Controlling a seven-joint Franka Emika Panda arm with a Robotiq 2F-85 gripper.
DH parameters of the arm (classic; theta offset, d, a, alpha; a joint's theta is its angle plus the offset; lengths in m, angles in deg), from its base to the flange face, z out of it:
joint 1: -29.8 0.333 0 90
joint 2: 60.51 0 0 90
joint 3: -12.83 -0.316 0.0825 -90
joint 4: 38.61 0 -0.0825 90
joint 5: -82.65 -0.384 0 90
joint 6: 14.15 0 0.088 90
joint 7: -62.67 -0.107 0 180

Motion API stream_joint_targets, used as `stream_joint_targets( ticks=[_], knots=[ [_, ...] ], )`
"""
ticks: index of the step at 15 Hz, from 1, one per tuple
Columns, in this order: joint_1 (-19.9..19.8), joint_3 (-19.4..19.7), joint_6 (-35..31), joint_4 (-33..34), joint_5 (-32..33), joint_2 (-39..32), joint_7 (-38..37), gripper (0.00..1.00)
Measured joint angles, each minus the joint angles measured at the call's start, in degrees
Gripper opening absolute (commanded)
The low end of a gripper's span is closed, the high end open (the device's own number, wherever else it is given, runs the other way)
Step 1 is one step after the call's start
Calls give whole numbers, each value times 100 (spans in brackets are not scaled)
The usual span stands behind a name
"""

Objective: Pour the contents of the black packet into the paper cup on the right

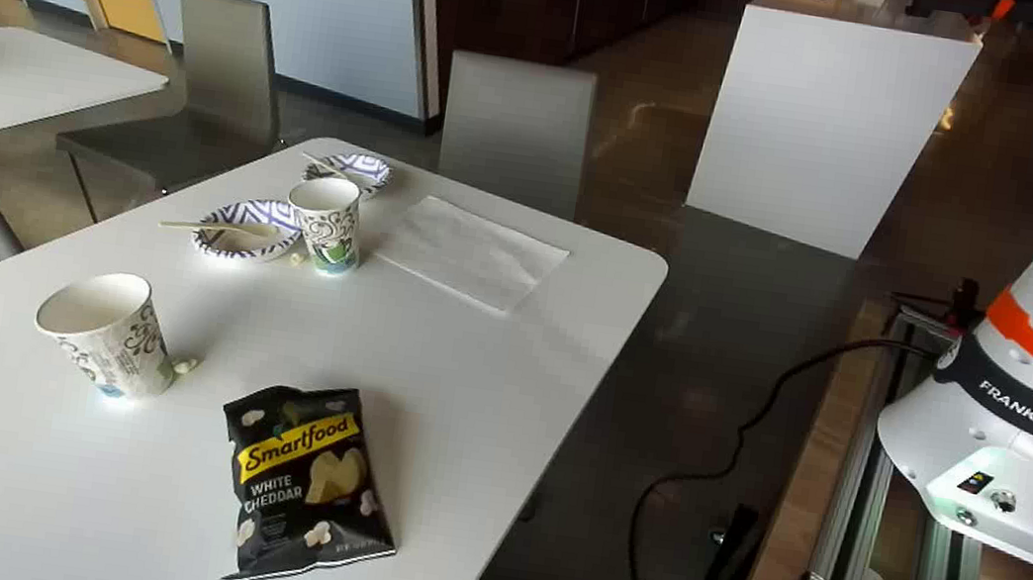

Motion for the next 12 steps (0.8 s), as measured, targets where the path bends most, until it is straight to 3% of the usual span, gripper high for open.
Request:
stream_joint_targets(
  ticks=[10,12],
  knots=[
    [0,-2,0,2,0,0,0,100],
    [174,-13,-404,-78,-393,-29,154,100]
  ],
)
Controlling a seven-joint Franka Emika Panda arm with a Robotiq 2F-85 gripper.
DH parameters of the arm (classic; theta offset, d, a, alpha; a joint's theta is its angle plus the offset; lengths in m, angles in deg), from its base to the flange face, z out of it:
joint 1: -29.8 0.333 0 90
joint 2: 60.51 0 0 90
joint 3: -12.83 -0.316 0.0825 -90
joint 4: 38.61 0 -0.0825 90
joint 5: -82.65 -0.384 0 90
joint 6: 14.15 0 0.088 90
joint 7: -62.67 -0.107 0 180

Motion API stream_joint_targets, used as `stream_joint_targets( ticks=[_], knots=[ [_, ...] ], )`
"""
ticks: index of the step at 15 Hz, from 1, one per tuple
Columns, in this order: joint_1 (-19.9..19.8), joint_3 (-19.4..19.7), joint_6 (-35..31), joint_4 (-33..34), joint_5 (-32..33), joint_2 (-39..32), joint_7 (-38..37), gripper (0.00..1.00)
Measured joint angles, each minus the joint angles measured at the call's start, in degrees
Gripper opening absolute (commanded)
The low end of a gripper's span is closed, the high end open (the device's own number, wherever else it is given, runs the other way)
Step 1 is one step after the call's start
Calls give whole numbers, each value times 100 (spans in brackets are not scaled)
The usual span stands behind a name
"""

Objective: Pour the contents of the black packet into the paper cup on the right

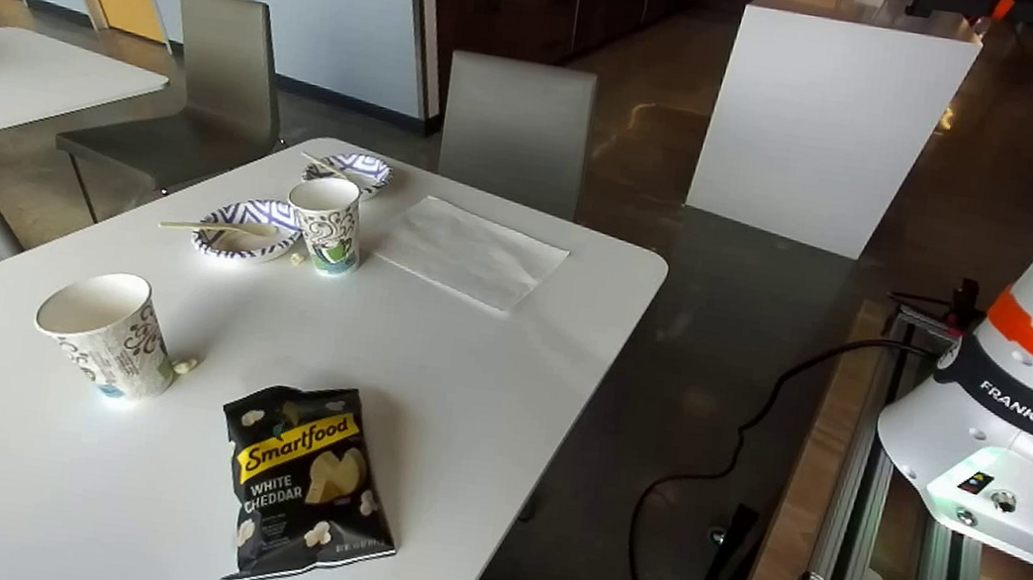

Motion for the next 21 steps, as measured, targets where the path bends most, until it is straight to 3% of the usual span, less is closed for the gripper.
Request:
stream_joint_targets(
  ticks=[6,8,10,14,16,18,21],
  knots=[
    [1690,-237,-2237,-647,-2327,-873,70,100],
    [2313,-122,-2801,-658,-3240,-1469,279,100],
    [2980,255,-3195,-658,-4157,-2063,742,100],
    [4468,1604,-3263,-652,-6004,-2957,2159,100],
    [5012,2185,-3092,-638,-6930,-3333,3040,100],
    [5302,2529,-2562,-583,-7708,-3824,3917,100],
    [5440,2726,-2140,-429,-8055,-4405,4448,100]
  ],
)
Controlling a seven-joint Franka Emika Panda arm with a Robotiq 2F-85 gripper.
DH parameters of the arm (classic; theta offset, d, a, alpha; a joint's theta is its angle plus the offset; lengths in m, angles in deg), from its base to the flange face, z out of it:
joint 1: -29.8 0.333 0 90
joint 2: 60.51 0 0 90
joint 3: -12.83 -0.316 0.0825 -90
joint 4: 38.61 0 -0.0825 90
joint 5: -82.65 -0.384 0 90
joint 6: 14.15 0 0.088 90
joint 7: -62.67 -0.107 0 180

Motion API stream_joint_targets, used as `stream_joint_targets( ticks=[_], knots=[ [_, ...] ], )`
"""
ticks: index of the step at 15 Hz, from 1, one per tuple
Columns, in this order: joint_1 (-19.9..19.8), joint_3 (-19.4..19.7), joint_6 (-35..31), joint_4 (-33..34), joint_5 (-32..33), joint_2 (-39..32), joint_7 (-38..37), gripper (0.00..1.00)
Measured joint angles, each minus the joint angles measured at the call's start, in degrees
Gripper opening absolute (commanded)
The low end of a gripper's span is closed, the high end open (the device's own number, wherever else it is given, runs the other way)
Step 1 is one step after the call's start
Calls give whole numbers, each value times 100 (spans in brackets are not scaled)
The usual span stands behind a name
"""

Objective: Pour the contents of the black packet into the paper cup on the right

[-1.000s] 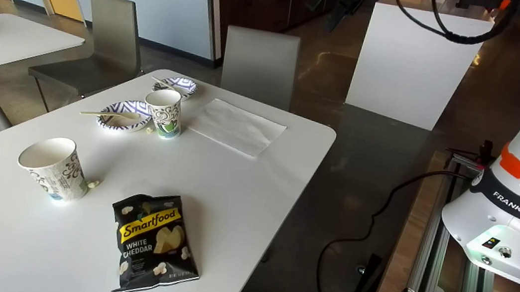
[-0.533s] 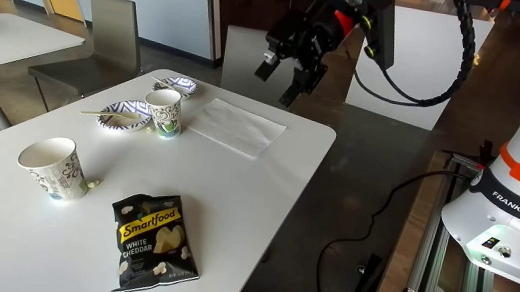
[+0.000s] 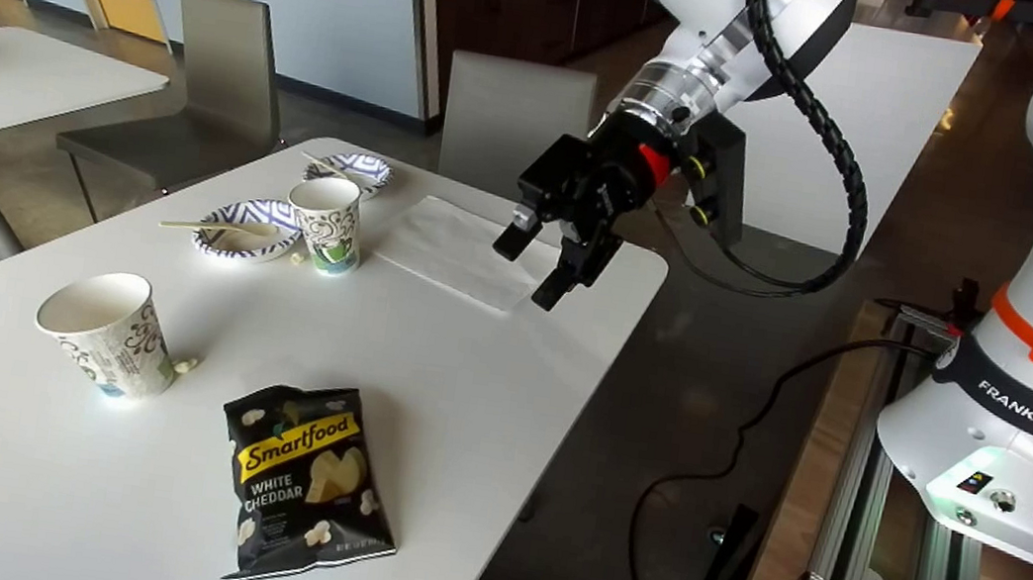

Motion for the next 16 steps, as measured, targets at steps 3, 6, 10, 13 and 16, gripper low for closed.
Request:
stream_joint_targets(
  ticks=[3,6,10,13,16],
  knots=[
    [19,3,12,79,-12,-85,11,100],
    [20,6,12,89,-12,-85,11,100],
    [-1077,-1092,216,278,-442,-425,-178,100],
    [-2174,-2315,264,882,-875,-1270,-446,100],
    [-2923,-3206,321,1646,-855,-2227,-934,100]
  ],
)
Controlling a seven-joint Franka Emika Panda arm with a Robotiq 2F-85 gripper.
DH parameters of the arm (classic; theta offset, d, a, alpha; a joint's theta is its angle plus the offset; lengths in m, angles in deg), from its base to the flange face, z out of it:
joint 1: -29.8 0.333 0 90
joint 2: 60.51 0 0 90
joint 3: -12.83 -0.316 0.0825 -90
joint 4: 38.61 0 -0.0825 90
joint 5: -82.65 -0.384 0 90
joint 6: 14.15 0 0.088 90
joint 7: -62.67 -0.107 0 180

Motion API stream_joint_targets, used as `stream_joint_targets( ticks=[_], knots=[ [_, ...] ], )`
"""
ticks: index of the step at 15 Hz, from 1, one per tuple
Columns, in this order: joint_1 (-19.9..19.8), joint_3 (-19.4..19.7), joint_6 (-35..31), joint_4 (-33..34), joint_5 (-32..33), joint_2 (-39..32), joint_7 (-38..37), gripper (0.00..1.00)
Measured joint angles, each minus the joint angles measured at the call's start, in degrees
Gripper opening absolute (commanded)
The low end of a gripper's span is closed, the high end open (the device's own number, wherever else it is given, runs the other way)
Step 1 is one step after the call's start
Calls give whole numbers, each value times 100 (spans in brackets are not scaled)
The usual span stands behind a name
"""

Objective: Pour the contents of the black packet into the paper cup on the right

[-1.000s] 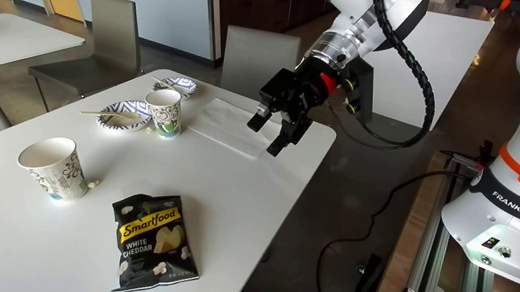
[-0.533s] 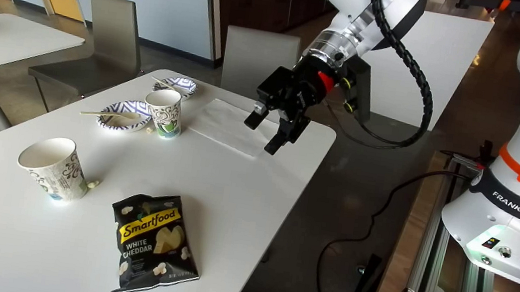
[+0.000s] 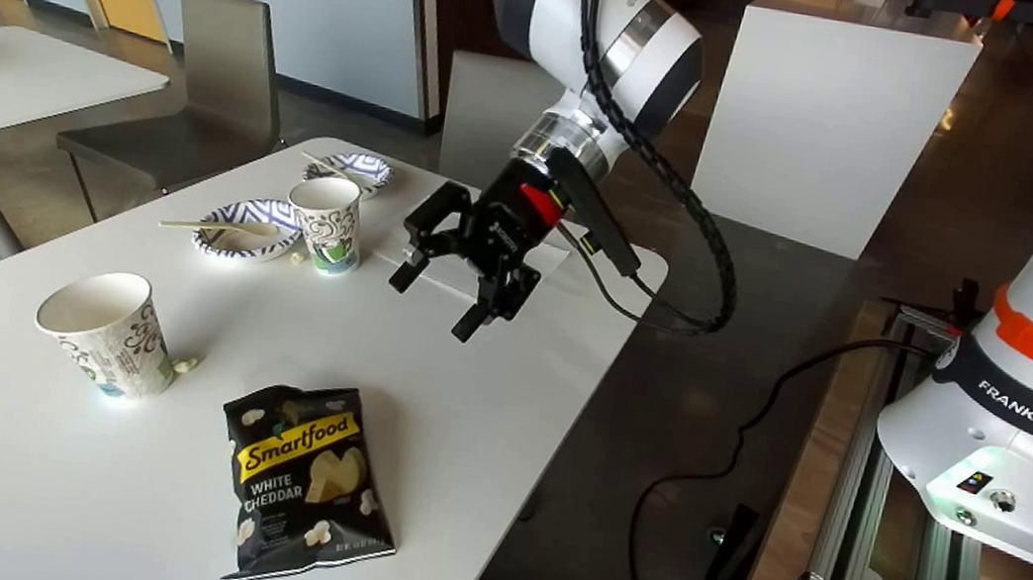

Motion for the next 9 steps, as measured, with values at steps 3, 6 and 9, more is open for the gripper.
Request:
stream_joint_targets(
  ticks=[3,6,9],
  knots=[
    [-396,-510,325,702,210,-891,-346,100],
    [-548,-744,401,1260,401,-1555,-529,100],
    [-602,-827,398,1682,498,-1996,-604,100]
  ],
)
